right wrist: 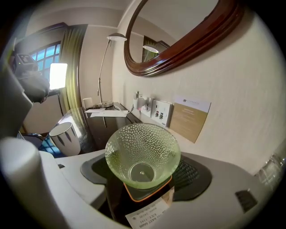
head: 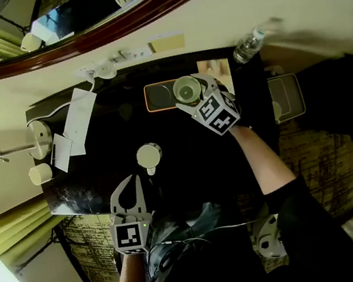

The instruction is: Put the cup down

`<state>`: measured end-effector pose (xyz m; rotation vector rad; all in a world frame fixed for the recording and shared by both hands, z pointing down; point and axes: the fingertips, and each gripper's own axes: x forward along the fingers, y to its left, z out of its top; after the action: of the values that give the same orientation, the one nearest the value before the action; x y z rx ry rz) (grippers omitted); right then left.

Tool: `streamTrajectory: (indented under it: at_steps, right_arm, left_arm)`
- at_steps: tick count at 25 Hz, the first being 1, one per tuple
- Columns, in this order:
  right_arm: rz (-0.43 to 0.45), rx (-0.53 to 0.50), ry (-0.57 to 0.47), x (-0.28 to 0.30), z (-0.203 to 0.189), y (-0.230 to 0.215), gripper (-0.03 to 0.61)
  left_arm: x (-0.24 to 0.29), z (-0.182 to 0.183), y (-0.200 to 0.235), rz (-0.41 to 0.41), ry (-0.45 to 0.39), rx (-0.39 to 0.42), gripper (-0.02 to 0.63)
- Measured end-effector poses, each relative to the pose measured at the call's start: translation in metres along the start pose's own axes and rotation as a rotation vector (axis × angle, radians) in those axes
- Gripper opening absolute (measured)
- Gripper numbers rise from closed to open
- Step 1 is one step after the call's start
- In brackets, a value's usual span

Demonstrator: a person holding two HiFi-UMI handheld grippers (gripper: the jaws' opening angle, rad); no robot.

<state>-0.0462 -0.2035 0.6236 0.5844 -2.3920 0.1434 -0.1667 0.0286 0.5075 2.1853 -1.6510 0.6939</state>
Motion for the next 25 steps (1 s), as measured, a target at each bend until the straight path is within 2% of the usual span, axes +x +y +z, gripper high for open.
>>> streamTrajectory:
  at_steps: [4,8,12,20,23,25]
  right_arm:
    - [0.002,-0.004,0.008,0.011,-0.003,-0.001,0.394]
    - [0.006,0.001,0.01,0.017,-0.005,-0.002,0.396]
    - [0.007,-0.011,-0.01,0.02,-0.001,-0.001,0.404]
    - [-0.026,-0.021,-0.021,0.017,0.004,-0.005,0.44]
    - [-0.044,-0.027,-0.032,0.013,0.009,-0.008,0.445]
    - [-0.046,-0.028,-0.035,0.009,0.012,-0.007,0.445]
  left_arm:
    - [0.001,0.006,0.004,0.029,0.002,-0.049,0.002]
    - [-0.001,-0.002,0.009,0.018,0.004,-0.009,0.003]
    - [-0.001,0.006,0.01,0.047,0.005,-0.071,0.003]
    - [-0.002,0.004,0.013,0.046,0.0,-0.062,0.003]
    - [-0.004,0.006,0.013,0.053,-0.002,-0.082,0.003]
    - [-0.005,0.004,0.014,0.044,-0.006,-0.064,0.003]
